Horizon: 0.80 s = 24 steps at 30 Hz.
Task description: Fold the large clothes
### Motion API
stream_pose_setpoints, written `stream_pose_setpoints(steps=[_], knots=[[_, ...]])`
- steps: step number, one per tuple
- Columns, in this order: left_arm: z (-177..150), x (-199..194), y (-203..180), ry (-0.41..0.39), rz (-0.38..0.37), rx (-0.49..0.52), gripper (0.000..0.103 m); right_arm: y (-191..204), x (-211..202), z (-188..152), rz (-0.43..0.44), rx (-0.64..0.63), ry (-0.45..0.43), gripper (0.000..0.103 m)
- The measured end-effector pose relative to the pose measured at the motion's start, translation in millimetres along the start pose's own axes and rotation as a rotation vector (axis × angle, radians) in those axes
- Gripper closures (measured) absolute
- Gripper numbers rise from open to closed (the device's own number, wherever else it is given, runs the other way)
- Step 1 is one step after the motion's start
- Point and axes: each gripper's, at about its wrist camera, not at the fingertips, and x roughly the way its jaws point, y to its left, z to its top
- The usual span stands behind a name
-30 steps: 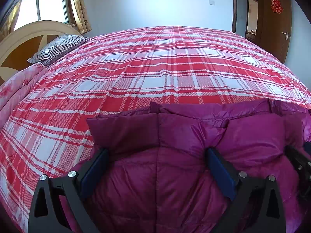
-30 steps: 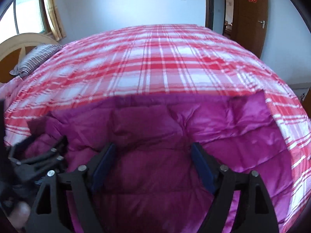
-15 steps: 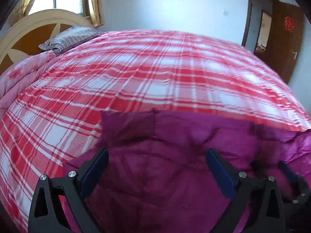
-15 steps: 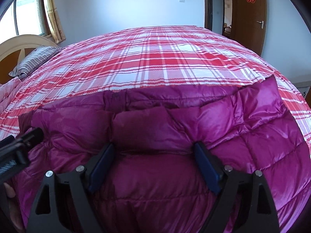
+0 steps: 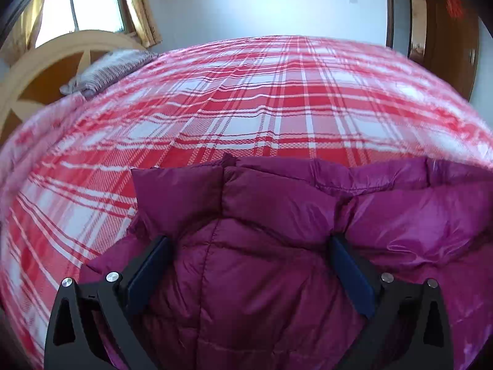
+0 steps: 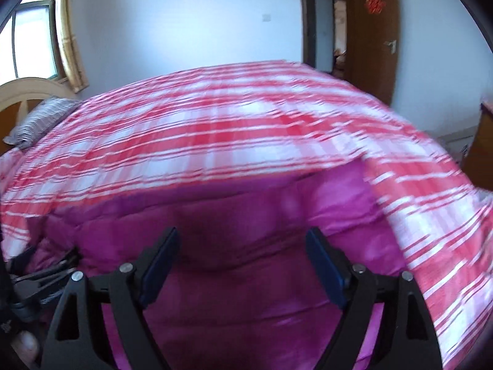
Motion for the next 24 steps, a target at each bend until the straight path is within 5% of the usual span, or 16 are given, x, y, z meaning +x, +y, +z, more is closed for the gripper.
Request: stream_pose_setpoints(steps=[3,6,24], knots=[[-1.5,-2.7,-7.8,-0.021,0.052,0.036,0.001,-34.9,17.0,1.0,-0.050,0.026,0.036,0.025],[-2.0,-3.7,-7.0,-0.031,0.060,0.042,0.001,-57.6,35.3,-5.0,0.026,0.119,0.102,0.025],[-3.1,3.4,11.9,-0.006,-0.081,-0.067,0.001,-46.2,43.0,-9.7,-0.041,0.061,0.129,0.023]])
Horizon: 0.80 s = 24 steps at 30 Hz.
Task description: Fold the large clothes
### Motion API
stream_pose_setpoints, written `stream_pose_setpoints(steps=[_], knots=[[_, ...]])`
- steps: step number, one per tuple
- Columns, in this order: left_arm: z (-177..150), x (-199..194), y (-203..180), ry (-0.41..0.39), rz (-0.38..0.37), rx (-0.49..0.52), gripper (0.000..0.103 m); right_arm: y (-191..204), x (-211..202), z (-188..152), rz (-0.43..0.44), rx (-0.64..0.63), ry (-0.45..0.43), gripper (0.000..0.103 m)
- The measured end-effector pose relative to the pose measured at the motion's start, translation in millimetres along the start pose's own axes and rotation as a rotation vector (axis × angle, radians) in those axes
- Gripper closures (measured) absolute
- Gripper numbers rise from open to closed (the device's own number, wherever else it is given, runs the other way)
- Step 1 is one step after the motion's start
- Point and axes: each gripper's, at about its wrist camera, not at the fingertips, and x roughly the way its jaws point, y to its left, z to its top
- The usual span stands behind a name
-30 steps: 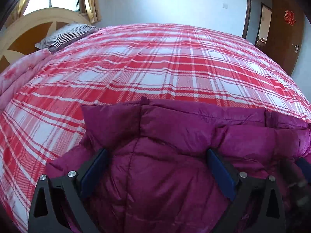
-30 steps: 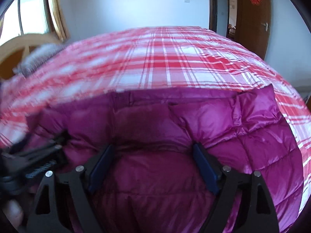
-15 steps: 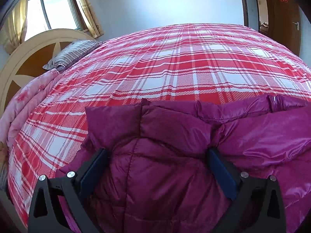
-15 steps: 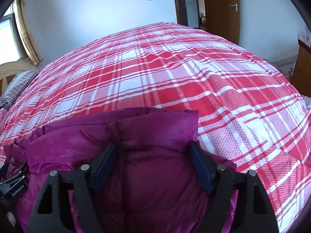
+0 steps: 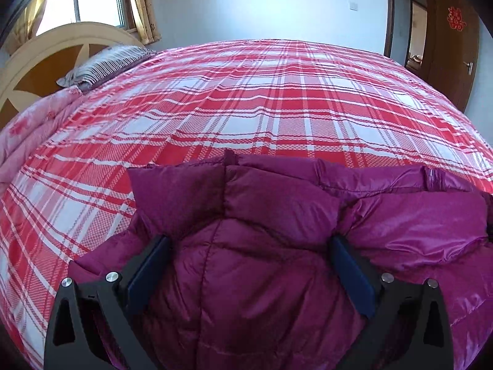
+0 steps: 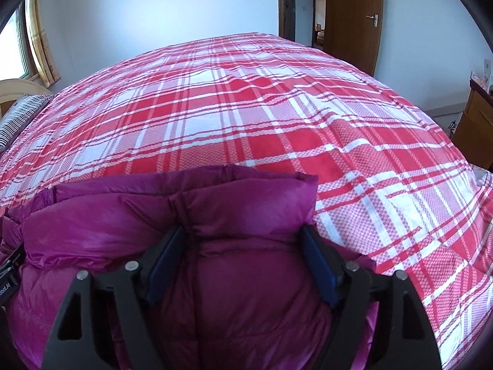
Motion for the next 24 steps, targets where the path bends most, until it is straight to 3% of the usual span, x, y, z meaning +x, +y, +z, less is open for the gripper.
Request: stream_pose_setpoints(steps=[6,24], knots=[[0.4,2.7,3.7,0.014,-0.020,-0.014,0.001,8.0,1.3,0.0,-0.046,-0.036,0.000,0.022],[0.1,2.9,3.3,0.013,-0.018,-0.011,0.001,9.0,3.1,-0.5,-0.056,-0.041,0.001,0.021]])
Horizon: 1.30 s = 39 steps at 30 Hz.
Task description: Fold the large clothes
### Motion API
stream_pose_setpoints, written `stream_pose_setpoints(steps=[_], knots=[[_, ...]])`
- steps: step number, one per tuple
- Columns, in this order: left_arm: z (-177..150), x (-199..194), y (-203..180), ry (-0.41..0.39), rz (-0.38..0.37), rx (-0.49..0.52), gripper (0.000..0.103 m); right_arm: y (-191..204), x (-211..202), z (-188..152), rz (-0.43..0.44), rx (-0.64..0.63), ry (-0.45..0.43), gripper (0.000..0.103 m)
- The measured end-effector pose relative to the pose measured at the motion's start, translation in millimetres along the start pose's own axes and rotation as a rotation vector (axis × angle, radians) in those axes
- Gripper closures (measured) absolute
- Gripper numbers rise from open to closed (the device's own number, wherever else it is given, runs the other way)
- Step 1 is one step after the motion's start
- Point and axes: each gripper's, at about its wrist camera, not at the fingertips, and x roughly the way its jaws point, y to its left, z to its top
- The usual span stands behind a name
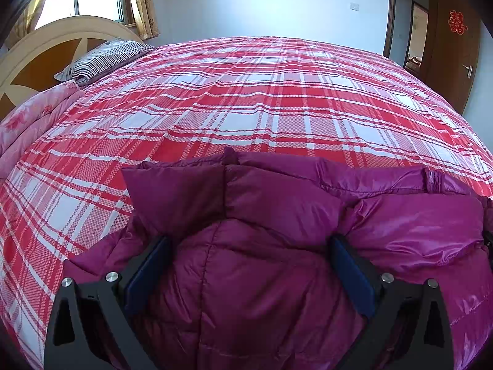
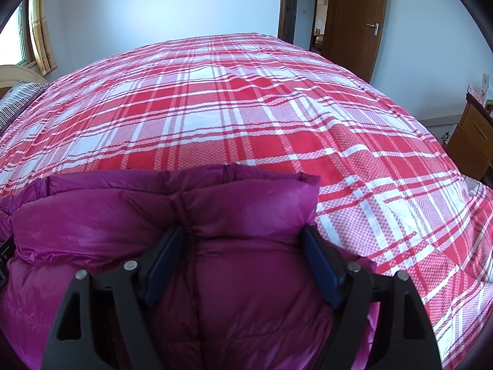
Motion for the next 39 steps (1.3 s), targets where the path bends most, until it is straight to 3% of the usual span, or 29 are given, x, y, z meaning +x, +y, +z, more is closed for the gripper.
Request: stream_pose_setpoints(steps=[15,18,22,25,27,30,33,36,39], knots=[[1.7,0.6,0.1,0.008,0.001,0.005,0.001,0.7,-0.8,0.9,-0.005,-0.003,0.004,0.021],[1.6,0.7,0.3,0.006,0.002,0.006,0.001,4.7,-17.7,2.5,-0.028,-0.007,-0.004,0.021],[1.2,0.5,1.0,0.006,-0.001,0.003,0.001,28.7,-66.5,-8.9,0.124,0.020,-0.073,0.020],[1.7,0.3,2.5,0.011,-0.010,0.001,0.001,52.1,-71.2,-23.0,0.228,-0.005,-0.054,0.017],[2.4,-0.1,3.3,0.021,-0.020,-0.001,0.001,69.9,-56.1,-36.0,0.193,-0.073,-0.033,0.014],[2.8,-3.0,6.1,0.035,-0.047,0.004,0.001,75.8,-48.3,-42.2,0.155,-0.112,-0.074,0.011],[1.7,-23.2,18.6,0.056,-0.084,0.026,0.001,71.3,-39.5,-40.9,0.161,-0.116,-0.059,0.008],[-10.5,-75.9,50.5,-0.050,-0.108,0.103,0.001,71.9,-41.2,-44.5,0.176,-0.107,-0.060,0.008],[-33.7,-110.1,100.8,-0.106,-0.092,0.122,0.001,75.0,-44.3,-47.1,0.170,-0.109,-0.075,0.008]])
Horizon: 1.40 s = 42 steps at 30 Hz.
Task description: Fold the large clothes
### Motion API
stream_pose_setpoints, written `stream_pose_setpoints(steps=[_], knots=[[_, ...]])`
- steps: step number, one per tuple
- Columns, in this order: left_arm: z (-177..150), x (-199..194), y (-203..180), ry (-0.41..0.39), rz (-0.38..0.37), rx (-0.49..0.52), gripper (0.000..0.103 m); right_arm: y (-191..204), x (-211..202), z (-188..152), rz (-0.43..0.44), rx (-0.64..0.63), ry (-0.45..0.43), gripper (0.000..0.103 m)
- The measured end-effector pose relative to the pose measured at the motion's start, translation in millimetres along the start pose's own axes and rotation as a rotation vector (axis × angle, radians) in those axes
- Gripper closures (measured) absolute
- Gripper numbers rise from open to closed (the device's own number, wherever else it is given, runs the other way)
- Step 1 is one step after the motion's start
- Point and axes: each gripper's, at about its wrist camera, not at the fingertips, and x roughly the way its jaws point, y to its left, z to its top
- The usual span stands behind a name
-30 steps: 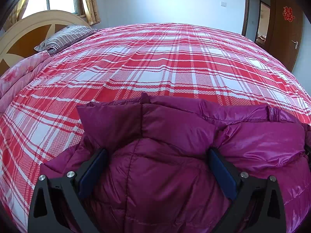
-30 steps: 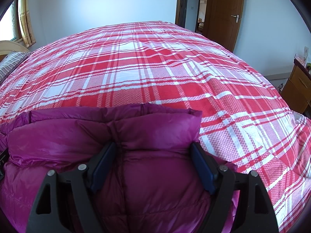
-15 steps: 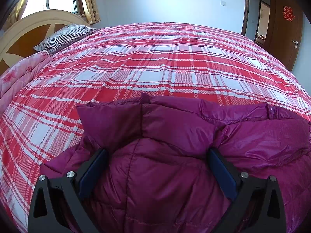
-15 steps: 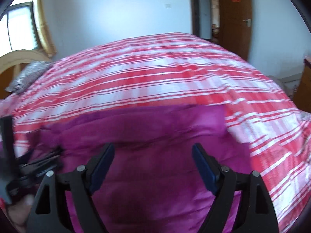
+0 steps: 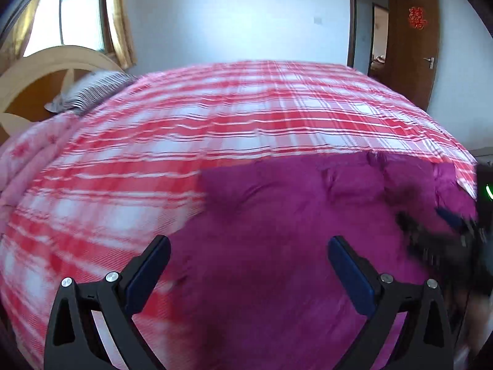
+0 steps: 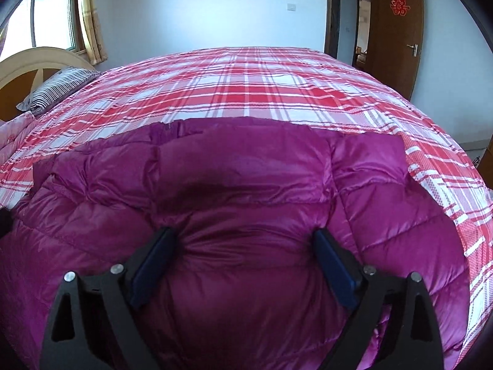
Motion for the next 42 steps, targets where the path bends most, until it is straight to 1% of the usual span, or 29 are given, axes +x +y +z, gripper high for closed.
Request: stream_pose_setpoints(steps=[1,2,3,4,6,7,9,10,11,12,13,14,15,17,19,21,23,24,26,27,32,35,38,40,42], knots=[[-10.7,-6.0,15.5,0.002,0.016,-0.011,0.001,2.0,-1.0,-0.8,-0.004,-0.003,-0.004,0.008],[-25.6,-8.5,34.0,0.020,0.007,-0.037,0.001,3.4,-1.3,-1.1,-0.008,-0.005,-0.009,0.008],[-35.2,-7.1,44.8,0.042,-0.010,-0.060,0.001,3.2,-1.8,-1.5,-0.008,-0.005,-0.013,0.008],[-46.4,-4.0,56.3,0.069,-0.046,-0.097,0.001,3.6,-1.8,-1.5,-0.009,-0.005,-0.015,0.008],[-67.2,5.4,73.0,0.115,-0.166,-0.184,0.001,3.9,-2.4,-1.9,-0.010,-0.006,-0.020,0.008],[-73.9,7.8,77.5,0.114,-0.214,-0.226,0.001,4.2,-2.6,-2.0,-0.012,-0.007,-0.022,0.008],[-80.2,7.4,77.5,0.076,-0.280,-0.272,0.001,4.6,-3.2,-2.5,-0.012,-0.006,-0.026,0.008],[-79.8,7.5,73.2,0.060,-0.327,-0.273,0.009,4.2,-3.3,-2.6,-0.011,-0.005,-0.028,0.008],[-78.4,9.2,69.1,0.058,-0.383,-0.273,0.037,4.4,-3.3,-2.6,-0.011,-0.004,-0.029,0.008],[-76.3,14.6,63.4,0.079,-0.434,-0.272,0.052,4.5,-3.4,-2.8,-0.010,-0.003,-0.031,0.008],[-73.5,19.8,59.4,0.104,-0.449,-0.267,0.058,4.4,-3.6,-3.1,-0.009,-0.002,-0.032,0.008],[-70.8,19.4,56.7,0.081,-0.455,-0.265,0.073,4.0,-3.8,-3.1,-0.008,-0.001,-0.033,0.008],[-68.0,17.1,55.8,0.060,-0.464,-0.259,0.079,3.8,-4.4,-3.9,-0.007,0.002,-0.035,0.008],[-60.6,5.1,53.6,0.034,-0.466,-0.248,0.085,3.0,-4.7,-4.1,0.000,0.007,-0.037,0.008],[-49.5,-16.1,49.5,-0.009,-0.496,-0.255,0.087,2.5,-4.7,-4.0,0.008,0.011,-0.037,0.008],[-34.1,-50.3,36.9,-0.077,-0.515,-0.201,0.087,2.3,-4.6,-3.6,0.016,0.012,-0.035,0.007],[-14.8,-80.0,12.5,-0.131,-0.555,-0.140,0.087,0.7,-5.3,-4.2,0.038,0.020,-0.041,0.006],[-9.7,-88.9,4.9,-0.145,-0.566,-0.119,0.087,-0.9,-5.7,-4.3,0.051,0.026,-0.043,0.005],[7.6,-107.4,-25.9,-0.183,-0.580,-0.043,0.087,-3.9,-5.4,-3.4,0.077,0.038,-0.039,0.004],[12.1,-112.2,-39.2,-0.190,-0.589,-0.016,0.087,-5.4,-4.7,-2.3,0.092,0.042,-0.031,0.002],[22.5,-110.0,-85.6,-0.179,-0.611,0.081,0.087,-16.1,-4.7,2.9,0.177,0.071,0.009,0.000],[22.5,-105.6,-94.6,-0.177,-0.610,0.115,0.087,-29.0,-18.6,4.6,0.213,0.082,0.025,0.002],[19.9,-100.6,-101.9,-0.159,-0.630,0.127,0.087,-61.1,-42.6,4.1,0.217,0.153,0.005,0.002],[18.0,-94.2,-115.9,-0.148,-0.638,0.147,0.087,-92.3,-58.4,4.0,0.196,0.227,-0.028,0.002],[15.2,-87.5,-131.4,-0.139,-0.644,0.170,0.087,-132.6,-73.8,3.1,0.194,0.354,-0.063,0.002]])
